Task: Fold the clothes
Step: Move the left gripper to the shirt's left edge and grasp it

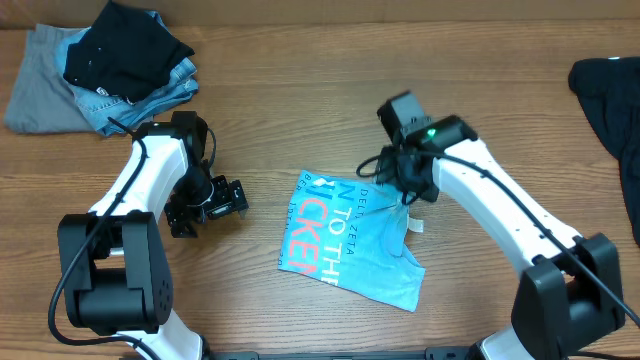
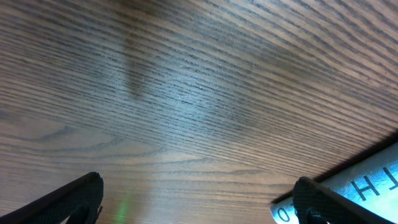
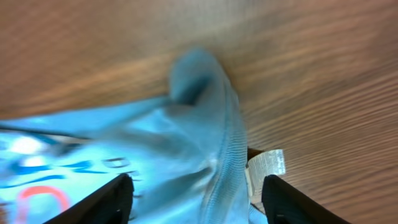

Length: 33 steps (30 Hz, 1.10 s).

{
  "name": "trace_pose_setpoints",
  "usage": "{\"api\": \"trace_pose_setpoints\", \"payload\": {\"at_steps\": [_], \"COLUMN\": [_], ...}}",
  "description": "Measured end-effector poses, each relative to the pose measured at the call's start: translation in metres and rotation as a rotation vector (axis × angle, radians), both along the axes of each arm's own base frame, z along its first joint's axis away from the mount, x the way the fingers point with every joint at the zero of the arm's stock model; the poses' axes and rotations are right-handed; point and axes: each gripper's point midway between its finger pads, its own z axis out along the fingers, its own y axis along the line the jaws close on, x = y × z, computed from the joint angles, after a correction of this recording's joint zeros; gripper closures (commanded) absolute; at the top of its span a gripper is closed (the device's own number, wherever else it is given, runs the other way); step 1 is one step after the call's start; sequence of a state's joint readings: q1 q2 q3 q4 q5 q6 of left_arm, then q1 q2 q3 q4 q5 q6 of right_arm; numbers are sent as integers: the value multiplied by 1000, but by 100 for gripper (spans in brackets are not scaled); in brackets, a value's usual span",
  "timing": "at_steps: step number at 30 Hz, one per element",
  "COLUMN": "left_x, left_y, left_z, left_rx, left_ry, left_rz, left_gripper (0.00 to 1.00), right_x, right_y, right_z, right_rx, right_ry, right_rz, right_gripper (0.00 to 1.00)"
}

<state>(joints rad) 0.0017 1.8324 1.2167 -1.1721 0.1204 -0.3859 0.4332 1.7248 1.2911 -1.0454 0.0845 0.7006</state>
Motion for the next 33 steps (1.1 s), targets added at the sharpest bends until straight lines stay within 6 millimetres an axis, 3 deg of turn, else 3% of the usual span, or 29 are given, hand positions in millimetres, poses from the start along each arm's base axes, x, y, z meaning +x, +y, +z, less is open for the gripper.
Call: {"api": "trace_pose_setpoints", "payload": {"at_steps": [4,7,20,22,24,30,33], "left_x": [0,0,-1,-1,2,22,32], "left_y": [0,0,0,-1,-6,-36,-57], "left_z": [0,0,0,0,0,4,10], "left_rx": [0,0,-1,-9,-40,-241,-356], "left_ry": [-1,2,5,4,-11,-127,-201], "left_rz": [0,0,0,0,-16,-141,-216], "left_gripper": [0,0,0,0,0,0,0], "right_x": [-29,-54,-83,-86,-82,-46,-41], "right_y": [-7,-16,-43,-47,-50,-36,-28], "right_z": [-44,-63,-59,-52,-38,48,86], "right_rx": [-6,-25,-152,-180,-197,-88,-9], "right_ry": [99,179,283,297,283,54,-40], "right_rz": [4,-6,-56,-69,-85,-91,-64], "right_gripper": [36,35,31,24,0,0,0]}}
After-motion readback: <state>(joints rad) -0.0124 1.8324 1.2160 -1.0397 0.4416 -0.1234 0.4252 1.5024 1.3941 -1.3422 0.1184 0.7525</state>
